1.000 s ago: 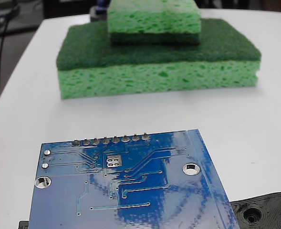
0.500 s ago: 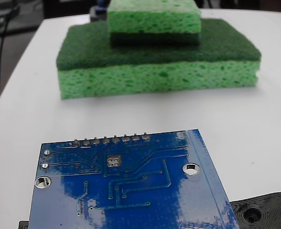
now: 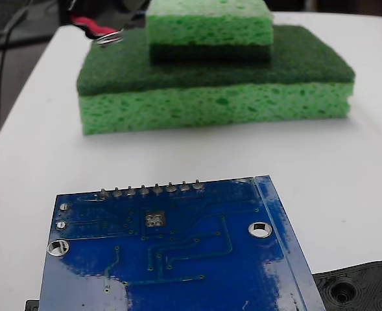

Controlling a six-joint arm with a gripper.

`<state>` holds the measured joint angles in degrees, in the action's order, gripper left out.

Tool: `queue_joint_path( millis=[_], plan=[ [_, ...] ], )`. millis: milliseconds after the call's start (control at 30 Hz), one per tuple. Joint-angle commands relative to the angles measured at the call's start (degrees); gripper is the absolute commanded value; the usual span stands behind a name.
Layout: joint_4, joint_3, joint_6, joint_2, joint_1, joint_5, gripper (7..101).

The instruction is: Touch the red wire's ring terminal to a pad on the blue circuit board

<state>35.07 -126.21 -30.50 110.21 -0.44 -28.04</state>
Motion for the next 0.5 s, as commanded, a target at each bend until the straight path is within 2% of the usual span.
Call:
queue_joint_path(
  millis=[33, 500],
  plan=[
    [0.44, 1.49, -0.88, -0.88, 0.44, 0.35, 100.3],
    [6.86, 7.73, -10.9, -6.77, -3.87, -2.81, 100.3]
  ],
)
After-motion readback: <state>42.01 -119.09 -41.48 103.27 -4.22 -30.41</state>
